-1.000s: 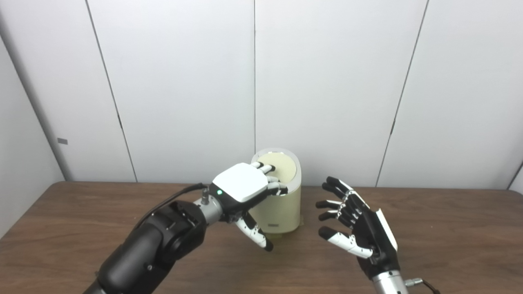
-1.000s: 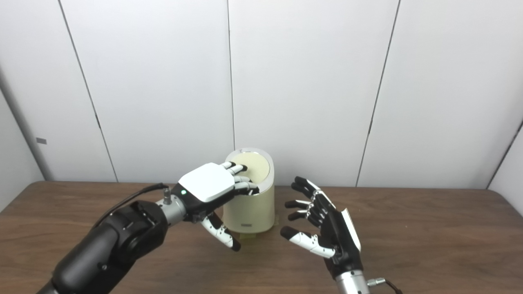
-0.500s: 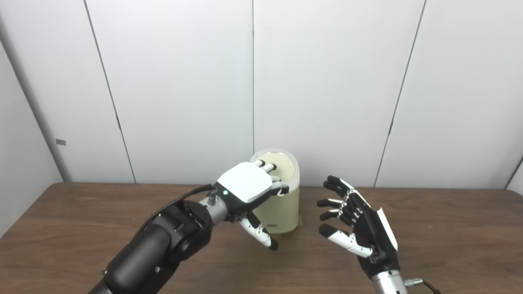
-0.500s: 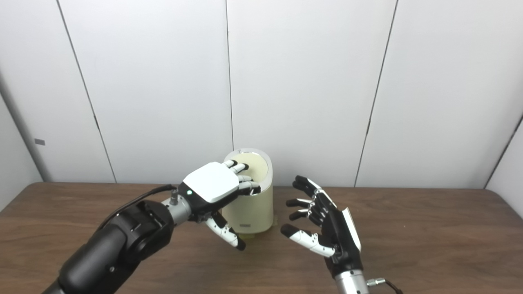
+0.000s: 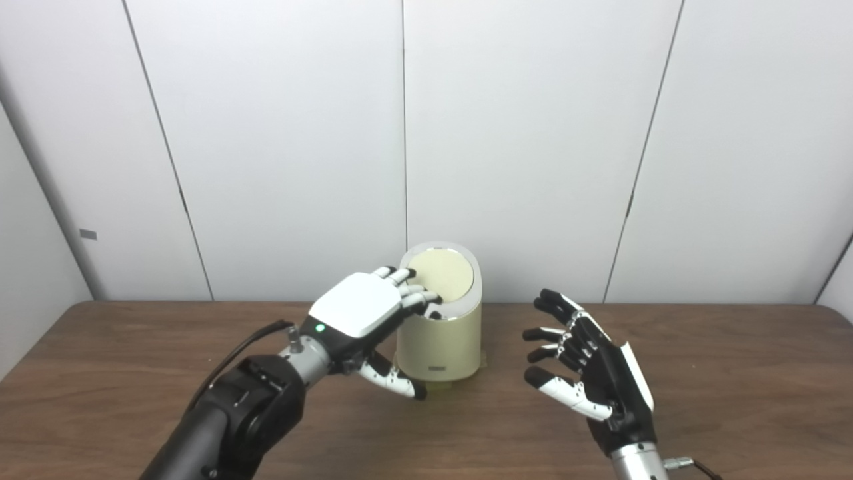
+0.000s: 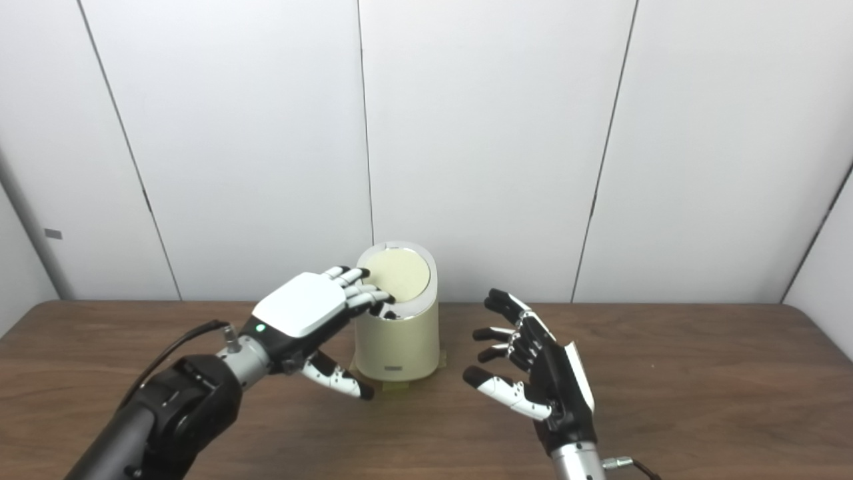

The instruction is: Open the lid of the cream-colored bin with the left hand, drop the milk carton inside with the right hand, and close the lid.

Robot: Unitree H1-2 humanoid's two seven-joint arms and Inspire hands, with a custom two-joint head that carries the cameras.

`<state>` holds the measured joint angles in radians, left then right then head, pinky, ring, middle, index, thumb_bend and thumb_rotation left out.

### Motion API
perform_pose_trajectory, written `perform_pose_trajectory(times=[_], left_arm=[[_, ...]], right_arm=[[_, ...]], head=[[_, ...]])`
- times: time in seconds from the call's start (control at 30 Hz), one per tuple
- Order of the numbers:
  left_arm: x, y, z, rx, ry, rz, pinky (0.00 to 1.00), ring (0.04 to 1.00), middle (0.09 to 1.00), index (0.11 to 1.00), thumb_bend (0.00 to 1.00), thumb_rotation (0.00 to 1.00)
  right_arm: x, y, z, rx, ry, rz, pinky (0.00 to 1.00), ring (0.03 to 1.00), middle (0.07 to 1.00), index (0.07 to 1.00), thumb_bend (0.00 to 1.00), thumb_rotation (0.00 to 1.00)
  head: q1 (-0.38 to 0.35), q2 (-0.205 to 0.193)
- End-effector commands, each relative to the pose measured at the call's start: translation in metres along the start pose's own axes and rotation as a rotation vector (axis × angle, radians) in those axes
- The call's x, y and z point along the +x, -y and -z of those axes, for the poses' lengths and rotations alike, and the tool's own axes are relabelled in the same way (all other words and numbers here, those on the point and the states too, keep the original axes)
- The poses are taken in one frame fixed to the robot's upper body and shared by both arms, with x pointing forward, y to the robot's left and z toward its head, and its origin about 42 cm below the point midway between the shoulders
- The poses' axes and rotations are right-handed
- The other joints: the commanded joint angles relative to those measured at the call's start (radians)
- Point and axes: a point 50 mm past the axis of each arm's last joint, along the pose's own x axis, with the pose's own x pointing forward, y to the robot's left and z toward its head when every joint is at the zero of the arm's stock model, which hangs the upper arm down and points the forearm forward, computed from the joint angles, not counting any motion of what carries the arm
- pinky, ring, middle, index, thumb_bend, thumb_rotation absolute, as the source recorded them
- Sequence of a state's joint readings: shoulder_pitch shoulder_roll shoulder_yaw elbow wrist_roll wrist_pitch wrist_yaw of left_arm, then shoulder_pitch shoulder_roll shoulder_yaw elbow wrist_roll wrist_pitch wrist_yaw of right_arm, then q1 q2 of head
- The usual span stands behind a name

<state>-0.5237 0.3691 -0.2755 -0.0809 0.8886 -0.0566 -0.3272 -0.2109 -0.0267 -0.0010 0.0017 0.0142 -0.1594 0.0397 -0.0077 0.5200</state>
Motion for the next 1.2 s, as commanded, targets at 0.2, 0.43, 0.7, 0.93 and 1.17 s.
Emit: perform_pose_trajectory(times=[0.2, 0.43, 0.7, 0.93, 1.17], left_arm=[[-0.02, -0.009, 0.012, -0.413, -0.036, -0.326, 0.84, 0.993, 0.911, 0.91, 0.72, 0.31], [-0.048, 0.034, 0.02, -0.791, -0.098, -0.396, 0.57, 0.736, 0.801, 0.814, 0.7, 0.25], [-0.069, 0.069, 0.017, -1.036, -0.154, -0.473, 0.51, 0.572, 0.65, 0.71, 0.65, 0.14], [-0.075, 0.074, 0.019, -1.086, -0.162, -0.491, 0.52, 0.596, 0.679, 0.724, 0.66, 0.23], [-0.081, 0.077, 0.023, -1.105, -0.201, -0.492, 0.49, 0.633, 0.713, 0.75, 0.67, 0.26]], right_arm=[[0.013, 0.003, -0.014, -0.006, 0.086, -0.005, 0.51, 0.655, 0.83, 0.811, 0.84, 0.38], [0.01, 0.007, -0.014, -0.01, 0.075, -0.012, 0.53, 0.67, 0.848, 0.815, 0.84, 0.38], [0.005, 0.014, -0.014, -0.015, 0.057, -0.014, 0.58, 0.671, 0.826, 0.831, 0.82, 0.33], [-0.001, 0.019, -0.01, -0.018, 0.043, -0.02, 0.56, 0.689, 0.828, 0.858, 0.79, 0.28], [-0.004, 0.019, -0.013, -0.067, 0.046, -0.032, 0.53, 0.701, 0.844, 0.853, 0.8, 0.27]], head=[[-0.003, 0.005], [0.0, 0.008], [-0.006, 0.017], [-0.003, 0.018], [0.003, 0.011]])
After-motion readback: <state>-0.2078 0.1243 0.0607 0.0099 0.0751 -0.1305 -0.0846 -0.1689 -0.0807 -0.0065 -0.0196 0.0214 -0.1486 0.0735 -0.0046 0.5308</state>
